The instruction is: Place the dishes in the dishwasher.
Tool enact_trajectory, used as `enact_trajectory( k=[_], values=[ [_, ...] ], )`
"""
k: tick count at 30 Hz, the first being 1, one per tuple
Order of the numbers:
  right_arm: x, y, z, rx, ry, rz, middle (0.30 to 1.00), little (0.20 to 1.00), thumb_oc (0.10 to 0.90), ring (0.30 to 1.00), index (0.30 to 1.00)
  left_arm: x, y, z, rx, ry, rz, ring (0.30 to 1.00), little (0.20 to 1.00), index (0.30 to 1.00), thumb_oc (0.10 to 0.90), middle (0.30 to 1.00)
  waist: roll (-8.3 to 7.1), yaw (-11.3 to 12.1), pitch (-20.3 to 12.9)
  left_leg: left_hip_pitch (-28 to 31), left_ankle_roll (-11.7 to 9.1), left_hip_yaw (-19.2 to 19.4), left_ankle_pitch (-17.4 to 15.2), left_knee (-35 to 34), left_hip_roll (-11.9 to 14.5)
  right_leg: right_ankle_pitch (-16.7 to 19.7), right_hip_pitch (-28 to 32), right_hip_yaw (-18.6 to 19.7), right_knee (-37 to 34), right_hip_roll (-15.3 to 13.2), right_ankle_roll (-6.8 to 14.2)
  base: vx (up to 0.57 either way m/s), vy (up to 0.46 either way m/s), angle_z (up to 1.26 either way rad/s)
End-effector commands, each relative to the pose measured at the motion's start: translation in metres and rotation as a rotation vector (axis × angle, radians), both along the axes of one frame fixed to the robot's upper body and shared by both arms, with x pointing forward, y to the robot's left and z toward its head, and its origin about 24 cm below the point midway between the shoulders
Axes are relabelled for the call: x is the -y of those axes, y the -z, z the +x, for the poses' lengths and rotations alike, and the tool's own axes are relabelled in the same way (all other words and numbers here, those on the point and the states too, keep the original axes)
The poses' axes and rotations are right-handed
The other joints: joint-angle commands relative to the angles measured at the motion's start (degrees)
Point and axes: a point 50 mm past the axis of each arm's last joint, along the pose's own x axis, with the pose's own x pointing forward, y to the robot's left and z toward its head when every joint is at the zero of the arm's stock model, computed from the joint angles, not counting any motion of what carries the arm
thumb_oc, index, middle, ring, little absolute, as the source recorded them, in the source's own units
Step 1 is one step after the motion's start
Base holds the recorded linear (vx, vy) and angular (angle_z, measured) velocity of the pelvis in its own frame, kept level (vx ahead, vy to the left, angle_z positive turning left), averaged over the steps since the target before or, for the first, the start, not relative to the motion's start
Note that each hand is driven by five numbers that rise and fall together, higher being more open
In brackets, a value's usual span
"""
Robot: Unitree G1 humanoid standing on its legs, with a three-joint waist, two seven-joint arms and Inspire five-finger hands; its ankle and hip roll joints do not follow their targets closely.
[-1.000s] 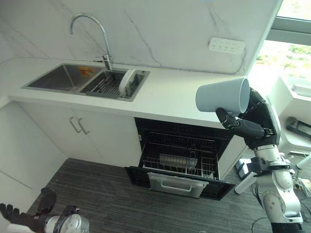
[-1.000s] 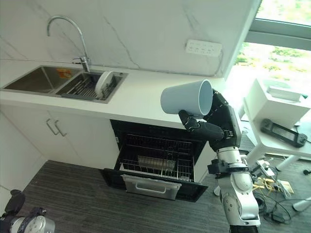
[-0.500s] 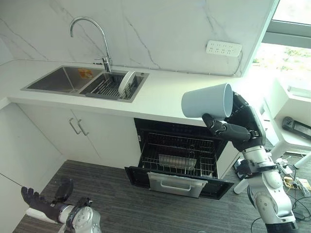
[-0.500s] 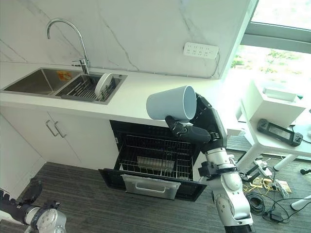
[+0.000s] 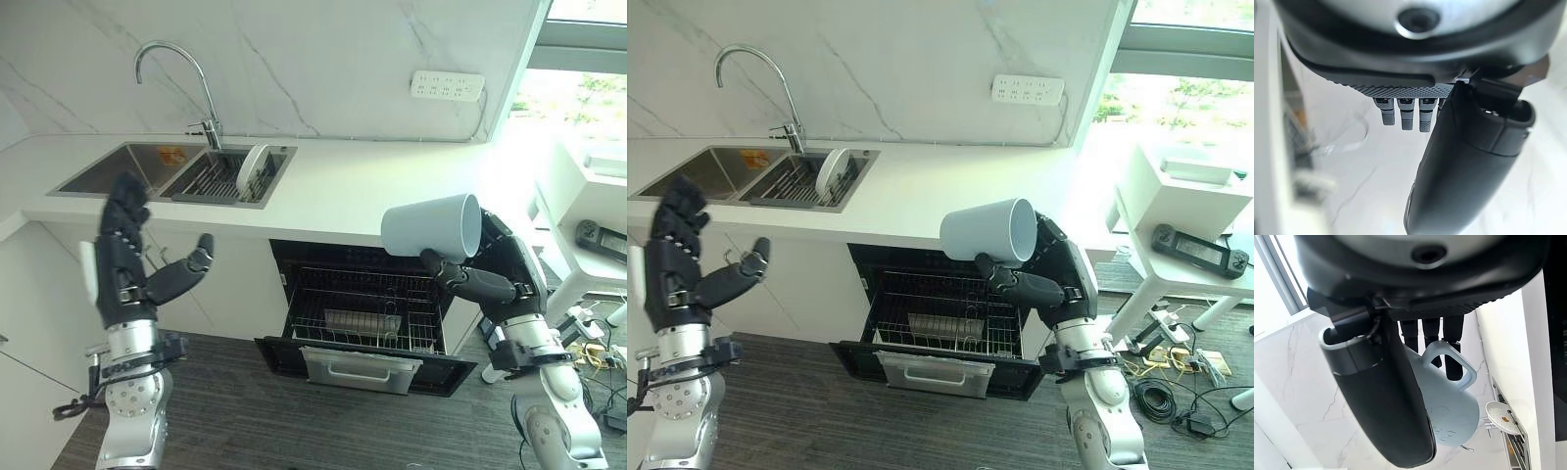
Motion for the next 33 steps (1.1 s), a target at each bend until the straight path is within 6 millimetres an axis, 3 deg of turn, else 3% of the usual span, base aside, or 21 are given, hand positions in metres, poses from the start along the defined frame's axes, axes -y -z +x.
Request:
enact_trajectory(
  k=[1,5,15,24,33],
  values=[
    [0.001,-0.060,0.005,0.337,0.009,0.042,0.300,0.300,0.400,0.300,0.300,0.011,-0.054,0.016,0.146,0.148,0.266,0.900,0.900,0.900,0.800,0.900,-0.40,-0.8,0.8,4.9,-0.5,-3.9,-14.7,5.7,1.9,-0.8,4.1,3.1,-5.6,-1.0,5.5,0.00,0.019,-0.08],
    [0.006,-0.065,0.005,0.352,0.028,0.046,0.300,0.300,0.400,0.300,0.300,0.026,-0.053,0.025,-0.002,0.318,0.424,0.900,0.900,0.900,0.800,0.900,0.24,-1.5,0.8,4.4,-0.3,-3.5,-14.2,5.7,1.8,-0.1,3.2,3.6,-5.6,-0.8,5.5,-0.02,0.015,-0.09],
    [0.010,-0.070,0.003,0.367,0.021,0.061,0.300,0.300,0.400,0.300,0.300,0.043,-0.046,0.028,-0.183,0.510,0.567,0.900,0.900,0.900,0.800,0.900,0.70,-1.7,1.2,4.4,-0.2,-2.9,-14.1,5.7,2.0,0.1,3.0,3.9,-5.6,-0.6,5.8,0.00,0.003,-0.01],
    [0.008,-0.074,0.004,0.379,0.010,0.062,0.300,0.300,0.400,0.300,0.300,0.050,-0.035,0.038,-0.327,0.557,0.630,0.900,0.900,0.900,0.800,0.900,1.00,-2.1,1.4,4.9,-0.2,-2.5,-14.5,5.7,2.1,-0.2,3.3,3.8,-5.6,-0.5,6.1,0.00,0.000,0.00],
    [0.003,-0.077,0.007,0.387,-0.009,0.064,0.300,0.300,0.400,0.300,0.300,0.057,-0.026,0.048,-0.362,0.548,0.694,0.900,0.900,0.900,0.800,0.900,1.12,-2.6,1.3,5.1,-0.2,-2.0,-14.5,5.7,2.2,-0.1,3.3,4.1,-5.6,-0.4,6.2,0.00,0.000,0.00]
  ],
)
